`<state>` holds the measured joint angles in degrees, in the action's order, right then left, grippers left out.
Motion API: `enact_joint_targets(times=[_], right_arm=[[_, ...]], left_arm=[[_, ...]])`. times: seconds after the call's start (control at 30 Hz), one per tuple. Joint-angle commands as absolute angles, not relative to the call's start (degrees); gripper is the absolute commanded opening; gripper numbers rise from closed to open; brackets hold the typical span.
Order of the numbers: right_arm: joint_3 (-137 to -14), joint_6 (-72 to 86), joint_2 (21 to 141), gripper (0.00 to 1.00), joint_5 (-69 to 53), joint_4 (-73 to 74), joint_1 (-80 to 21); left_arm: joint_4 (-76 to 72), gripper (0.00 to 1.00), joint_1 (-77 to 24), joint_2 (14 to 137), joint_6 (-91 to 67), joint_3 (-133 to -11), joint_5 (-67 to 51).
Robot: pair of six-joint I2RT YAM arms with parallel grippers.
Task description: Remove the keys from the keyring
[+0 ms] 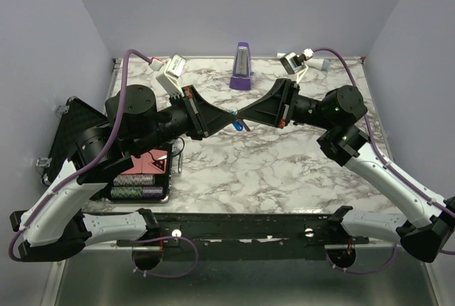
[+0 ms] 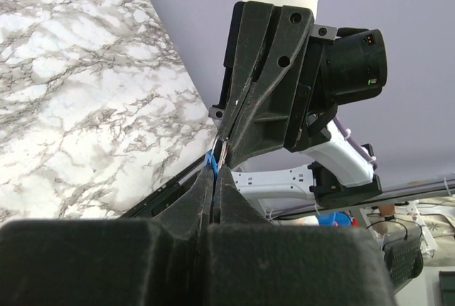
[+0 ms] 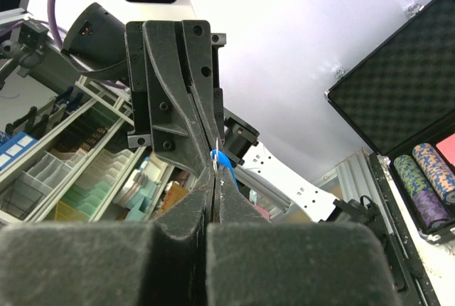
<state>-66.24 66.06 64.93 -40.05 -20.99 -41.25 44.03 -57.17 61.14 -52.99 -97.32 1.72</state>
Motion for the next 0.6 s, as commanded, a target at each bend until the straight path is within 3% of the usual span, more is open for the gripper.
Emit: enact_joint_targets(times=[0.0, 0.1, 0.13, 0.17, 0.27, 0.37, 0.47, 0.57], right_arm=[[-65.74, 66.01, 64.95, 0.01, -38.58, -22.68, -41.57], [-65.92, 65.74, 64.78, 0.01, -39.11, -21.71, -41.57], [-66.09, 65.39, 64.60, 0.01, -39.37, -21.01, -41.66], [-66.35, 64.69, 64.51, 0.01, -39.72, -20.14, -41.66], [-68.02, 61.89, 64.25, 0.01, -40.78, -16.19, -41.66], [-69.69, 59.51, 64.07, 0.01, -42.80, -13.10, -41.66], [-70.75, 58.01, 63.98, 0.01, -45.43, -10.99, -41.66], [-71.10, 57.74, 63.98, 0.01, -47.63, -10.37, -41.66]], left_arm=[[40.87, 0.00, -57.92, 62.14, -53.00, -96.68, 1.58], [41.04, 0.00, -58.09, 62.49, -52.47, -97.20, 1.05], [41.48, 0.05, -58.10, 62.58, -52.04, -97.47, 0.88], [42.18, 0.12, -58.10, 62.67, -51.51, -97.91, 0.97], [44.64, 0.47, -58.10, 62.32, -50.10, -98.87, 1.49], [46.93, 0.67, -58.10, 61.00, -48.08, -99.84, 2.72], [48.95, 0.70, -58.01, 59.51, -45.80, -101.42, 3.95], [50.01, 0.63, -57.75, 58.19, -43.51, -101.95, 3.78]])
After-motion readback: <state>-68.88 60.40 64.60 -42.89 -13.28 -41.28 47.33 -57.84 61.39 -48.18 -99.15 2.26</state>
